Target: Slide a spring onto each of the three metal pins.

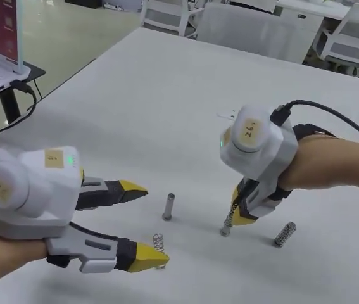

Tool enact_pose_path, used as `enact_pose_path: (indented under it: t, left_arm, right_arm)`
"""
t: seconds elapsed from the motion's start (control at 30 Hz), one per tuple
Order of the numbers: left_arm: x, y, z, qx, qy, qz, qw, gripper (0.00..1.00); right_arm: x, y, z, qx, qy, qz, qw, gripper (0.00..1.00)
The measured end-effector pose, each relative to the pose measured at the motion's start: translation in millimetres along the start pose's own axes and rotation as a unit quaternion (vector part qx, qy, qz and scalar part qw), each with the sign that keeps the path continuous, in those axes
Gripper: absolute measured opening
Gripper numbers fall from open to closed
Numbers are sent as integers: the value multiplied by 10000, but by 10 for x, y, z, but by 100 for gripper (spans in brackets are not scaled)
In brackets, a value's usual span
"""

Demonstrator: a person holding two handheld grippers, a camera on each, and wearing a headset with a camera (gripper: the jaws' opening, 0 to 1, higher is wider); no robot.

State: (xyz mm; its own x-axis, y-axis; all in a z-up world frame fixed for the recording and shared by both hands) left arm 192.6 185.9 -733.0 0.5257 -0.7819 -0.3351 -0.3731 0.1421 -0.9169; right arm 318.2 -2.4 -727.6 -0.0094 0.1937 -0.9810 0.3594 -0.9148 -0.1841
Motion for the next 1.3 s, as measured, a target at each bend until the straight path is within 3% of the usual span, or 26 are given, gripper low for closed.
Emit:
enact_pose_path:
  t: [0.47,0.97,1.3]
  left_arm:
    - [-27,7,-9,-20,-53,-1,10000,59]
    - [-28,1,-8,-14,-68,-6,10000,59]
    - [-41,-6,-20,-1,-67,1,10000,58]
  right_arm:
    - [168,7,11,8,-35,80,10000,9]
    - [160,19,9,66,-37,57,10000,13]
    - [-1,15,20,207,145,-235,9994,18]
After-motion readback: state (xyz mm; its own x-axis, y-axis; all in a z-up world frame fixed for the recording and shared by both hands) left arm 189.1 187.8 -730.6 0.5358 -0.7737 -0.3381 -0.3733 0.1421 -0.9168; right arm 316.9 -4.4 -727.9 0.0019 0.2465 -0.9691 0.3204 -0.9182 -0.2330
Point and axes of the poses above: the centre of the closed fingertips' face, and the gripper's own axes: x roughly forward along the fingers, z roughly to its left, y roughly out of its underside, the point moved 10 cm from there along -x, roughly backward along the fingers, and after that the axes turned 11 degrees about -x, right-handed, at the moved point
